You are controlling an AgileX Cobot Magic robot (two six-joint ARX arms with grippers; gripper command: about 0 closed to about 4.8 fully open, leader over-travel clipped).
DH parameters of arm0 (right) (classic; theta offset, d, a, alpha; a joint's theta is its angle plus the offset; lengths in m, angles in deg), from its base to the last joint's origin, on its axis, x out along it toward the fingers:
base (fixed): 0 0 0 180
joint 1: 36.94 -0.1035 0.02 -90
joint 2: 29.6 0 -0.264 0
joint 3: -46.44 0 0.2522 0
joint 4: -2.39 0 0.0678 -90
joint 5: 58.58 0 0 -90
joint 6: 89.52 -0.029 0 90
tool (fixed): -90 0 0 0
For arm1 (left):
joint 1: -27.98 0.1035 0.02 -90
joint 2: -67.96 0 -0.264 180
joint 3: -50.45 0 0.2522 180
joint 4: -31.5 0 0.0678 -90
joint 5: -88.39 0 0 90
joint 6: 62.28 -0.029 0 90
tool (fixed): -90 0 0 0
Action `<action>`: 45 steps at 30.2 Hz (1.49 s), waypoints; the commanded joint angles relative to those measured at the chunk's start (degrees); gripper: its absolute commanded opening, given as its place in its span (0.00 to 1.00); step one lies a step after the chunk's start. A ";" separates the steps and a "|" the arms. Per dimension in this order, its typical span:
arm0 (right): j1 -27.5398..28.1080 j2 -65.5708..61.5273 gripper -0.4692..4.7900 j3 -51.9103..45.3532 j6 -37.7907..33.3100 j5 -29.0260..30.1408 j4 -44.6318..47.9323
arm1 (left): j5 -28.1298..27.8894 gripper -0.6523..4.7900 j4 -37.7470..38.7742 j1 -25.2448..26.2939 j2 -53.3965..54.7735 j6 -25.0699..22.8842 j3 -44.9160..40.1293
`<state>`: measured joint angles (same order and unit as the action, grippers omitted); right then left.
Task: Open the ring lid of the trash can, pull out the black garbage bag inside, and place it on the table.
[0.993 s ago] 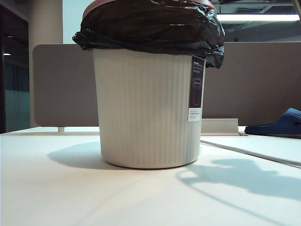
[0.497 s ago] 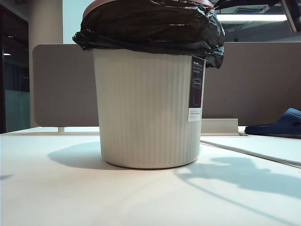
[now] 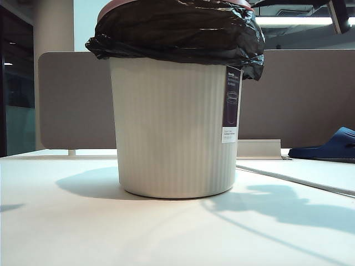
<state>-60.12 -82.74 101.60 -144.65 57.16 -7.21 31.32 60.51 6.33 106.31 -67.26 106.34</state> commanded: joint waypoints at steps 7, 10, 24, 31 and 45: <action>-0.09 0.07 0.45 0.28 -4.02 -0.07 3.61 | 0.04 0.16 -1.18 -0.07 -0.07 -0.61 0.26; -0.09 -0.26 0.45 0.28 -4.74 -0.13 3.67 | 0.04 0.16 -1.18 -0.07 -0.04 -0.61 0.26; -0.09 -1.01 0.46 0.28 -7.08 -0.11 3.54 | -0.81 0.17 -1.09 -0.07 0.28 -6.25 0.26; -0.09 -1.03 0.46 0.28 -8.11 -0.79 3.69 | -0.79 0.17 -1.14 -0.07 0.31 -7.08 0.26; -0.11 -1.60 0.46 0.28 -10.45 -1.60 4.50 | -0.79 0.17 -1.14 -0.07 0.35 -7.08 0.26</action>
<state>-60.12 -84.29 101.60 -154.59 55.59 -4.67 30.49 60.44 6.33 106.68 -74.27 106.34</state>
